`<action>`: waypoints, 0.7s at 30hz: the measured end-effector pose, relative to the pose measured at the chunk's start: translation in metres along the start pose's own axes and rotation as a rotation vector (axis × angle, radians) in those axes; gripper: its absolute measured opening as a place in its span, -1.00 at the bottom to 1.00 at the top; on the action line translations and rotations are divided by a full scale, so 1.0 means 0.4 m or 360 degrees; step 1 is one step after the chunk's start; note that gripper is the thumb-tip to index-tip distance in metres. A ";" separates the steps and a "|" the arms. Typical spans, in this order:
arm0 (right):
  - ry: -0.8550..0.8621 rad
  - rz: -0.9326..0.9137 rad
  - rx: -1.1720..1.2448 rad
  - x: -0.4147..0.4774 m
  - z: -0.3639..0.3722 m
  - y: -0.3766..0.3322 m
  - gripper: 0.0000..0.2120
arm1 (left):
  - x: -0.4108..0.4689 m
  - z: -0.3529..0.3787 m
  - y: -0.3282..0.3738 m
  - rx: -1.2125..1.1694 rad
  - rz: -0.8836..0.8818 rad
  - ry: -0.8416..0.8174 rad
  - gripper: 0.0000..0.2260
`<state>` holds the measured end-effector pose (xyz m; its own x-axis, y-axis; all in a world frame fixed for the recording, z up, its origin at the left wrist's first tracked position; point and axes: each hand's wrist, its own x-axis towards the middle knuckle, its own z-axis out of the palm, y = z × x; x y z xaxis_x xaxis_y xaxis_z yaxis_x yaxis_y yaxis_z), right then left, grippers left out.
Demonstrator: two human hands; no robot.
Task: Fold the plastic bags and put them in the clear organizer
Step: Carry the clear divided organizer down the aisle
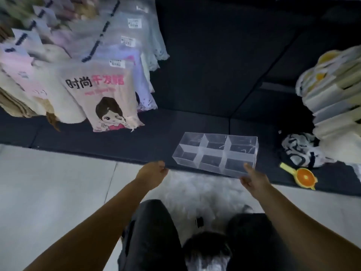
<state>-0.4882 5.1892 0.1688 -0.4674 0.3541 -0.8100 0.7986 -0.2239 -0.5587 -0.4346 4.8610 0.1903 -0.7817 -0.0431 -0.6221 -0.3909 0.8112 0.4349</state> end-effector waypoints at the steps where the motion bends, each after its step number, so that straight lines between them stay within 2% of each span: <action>1: -0.0014 0.0019 -0.0040 0.069 0.000 -0.003 -0.64 | 0.051 0.045 0.018 0.0043 -0.0023 -0.0011 -0.72; 8: -0.0184 0.0022 -0.0107 0.505 0.006 0.032 -0.76 | 0.374 0.378 0.087 0.0148 -0.0062 -0.0120 -0.63; 15: -0.0319 0.0032 0.0013 0.806 0.062 0.129 -0.64 | 0.598 0.609 0.015 0.0492 0.0113 -0.0135 -0.47; 18: -0.0216 -0.0105 -0.0198 0.895 0.083 0.168 -0.62 | 0.663 0.689 -0.021 0.0688 0.0238 -0.0104 -0.42; 21: -0.0060 -0.0297 -0.0399 0.933 0.104 0.197 -0.60 | 0.697 0.761 -0.049 0.0748 0.0251 -0.0069 -0.40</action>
<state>-0.6155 5.2661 -0.1851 -0.6245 0.3331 -0.7064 0.7643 0.0743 -0.6406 -0.4970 5.0107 -0.1897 -0.7889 0.1174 -0.6032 -0.0005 0.9814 0.1917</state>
